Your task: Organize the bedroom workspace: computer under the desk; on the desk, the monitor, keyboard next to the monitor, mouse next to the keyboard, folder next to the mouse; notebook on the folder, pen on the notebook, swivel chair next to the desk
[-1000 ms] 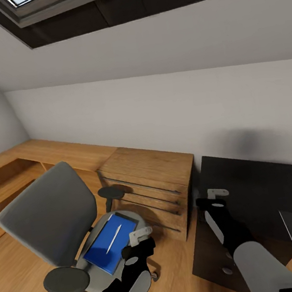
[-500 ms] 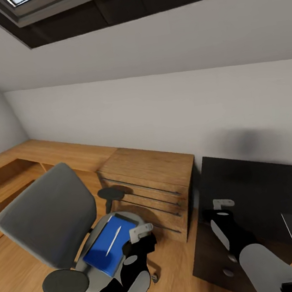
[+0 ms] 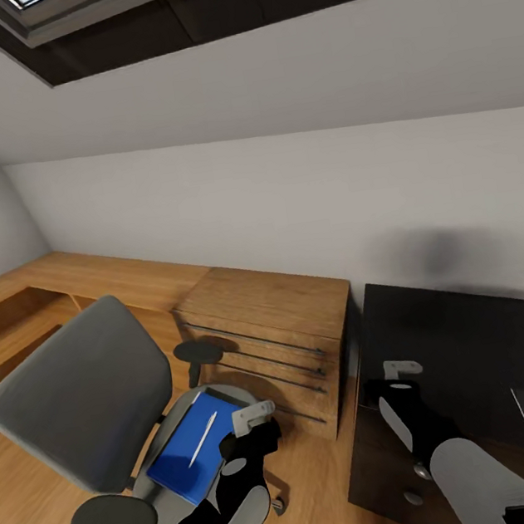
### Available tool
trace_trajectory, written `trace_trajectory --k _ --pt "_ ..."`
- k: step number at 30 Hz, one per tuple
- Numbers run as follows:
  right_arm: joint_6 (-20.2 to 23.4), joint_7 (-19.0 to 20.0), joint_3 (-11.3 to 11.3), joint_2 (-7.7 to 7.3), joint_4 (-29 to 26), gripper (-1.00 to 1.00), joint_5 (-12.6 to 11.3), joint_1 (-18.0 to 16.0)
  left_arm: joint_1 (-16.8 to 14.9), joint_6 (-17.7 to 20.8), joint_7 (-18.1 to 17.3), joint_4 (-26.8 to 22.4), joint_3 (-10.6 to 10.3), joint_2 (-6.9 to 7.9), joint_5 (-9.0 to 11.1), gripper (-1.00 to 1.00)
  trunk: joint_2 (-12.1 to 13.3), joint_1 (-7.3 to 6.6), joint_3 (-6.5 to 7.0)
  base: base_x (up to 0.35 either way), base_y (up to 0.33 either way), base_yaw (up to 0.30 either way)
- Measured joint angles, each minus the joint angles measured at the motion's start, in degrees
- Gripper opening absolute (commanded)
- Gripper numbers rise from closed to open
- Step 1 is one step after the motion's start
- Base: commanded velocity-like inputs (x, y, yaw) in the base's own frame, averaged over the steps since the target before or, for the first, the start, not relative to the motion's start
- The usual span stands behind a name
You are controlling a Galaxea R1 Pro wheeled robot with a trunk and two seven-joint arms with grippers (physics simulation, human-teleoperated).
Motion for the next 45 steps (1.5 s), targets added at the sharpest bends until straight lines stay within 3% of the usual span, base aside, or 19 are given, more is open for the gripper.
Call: trace_trajectory --k 45 --pt "-0.21 0.26 -0.05 -0.01 0.37 1.0 -0.09 0.0 0.0 -0.07 0.25 -1.66 0.05 -0.05 -0.2 1.0 0.0 0.0 0.0 0.006 0.004 0.0"
